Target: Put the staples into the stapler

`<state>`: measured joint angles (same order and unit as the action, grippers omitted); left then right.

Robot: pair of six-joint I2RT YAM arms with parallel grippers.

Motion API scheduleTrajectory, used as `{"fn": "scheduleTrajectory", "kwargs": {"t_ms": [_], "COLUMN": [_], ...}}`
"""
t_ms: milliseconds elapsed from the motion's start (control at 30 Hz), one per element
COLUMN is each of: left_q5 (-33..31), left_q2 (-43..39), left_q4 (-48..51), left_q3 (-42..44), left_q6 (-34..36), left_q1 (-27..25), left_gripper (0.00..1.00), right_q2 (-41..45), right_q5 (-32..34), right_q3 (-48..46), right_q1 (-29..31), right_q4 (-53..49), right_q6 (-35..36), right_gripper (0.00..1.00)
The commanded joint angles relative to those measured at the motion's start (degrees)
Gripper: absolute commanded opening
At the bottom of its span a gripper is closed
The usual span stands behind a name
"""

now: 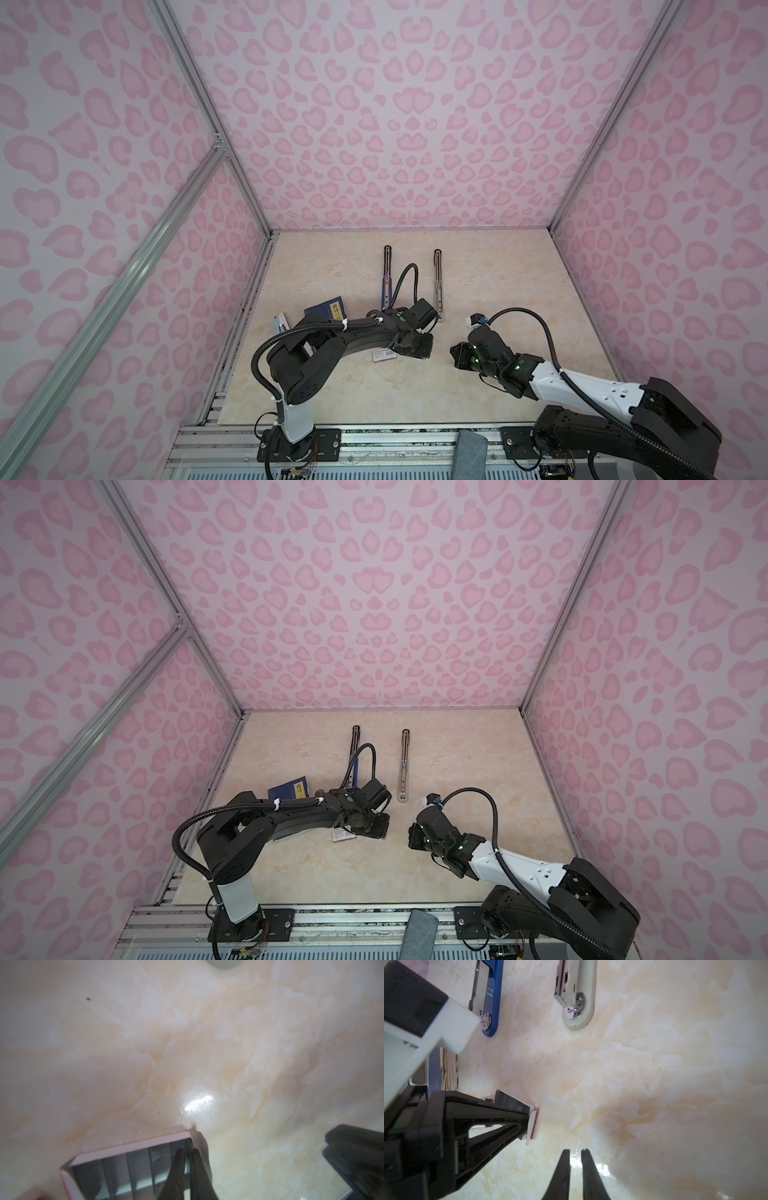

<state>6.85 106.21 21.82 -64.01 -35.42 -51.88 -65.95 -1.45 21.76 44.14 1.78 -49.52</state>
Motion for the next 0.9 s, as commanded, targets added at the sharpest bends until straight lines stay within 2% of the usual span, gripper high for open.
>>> {"fn": "scheduleTrajectory", "kwargs": {"t_ms": [0,633,767,867], "left_q5": [-0.5,-0.6,-1.0,1.0], "left_q2": [0.4,-9.0,-13.4,-17.9], "left_q4": [1.3,2.5,2.6,1.2], "left_q3": [-0.7,2.5,2.8,3.6], "left_q6": [0.5,0.6,2.8,4.6], "left_q1": [0.0,0.0,0.4,2.3], "left_gripper": [0.04,0.03,0.03,0.03], "right_q2": [0.3,-1.1,0.3,2.6], "right_q5": [0.8,0.3,-0.5,-2.3], "right_q3": [-0.7,-0.4,0.4,1.5], "right_q1": [-0.1,-0.5,-0.8,-1.8], "right_q4": [-0.5,0.7,1.3,2.2], "right_q6": [-0.4,-0.3,1.5,3.8], "right_gripper": [0.15,0.14,0.15,0.17]}}
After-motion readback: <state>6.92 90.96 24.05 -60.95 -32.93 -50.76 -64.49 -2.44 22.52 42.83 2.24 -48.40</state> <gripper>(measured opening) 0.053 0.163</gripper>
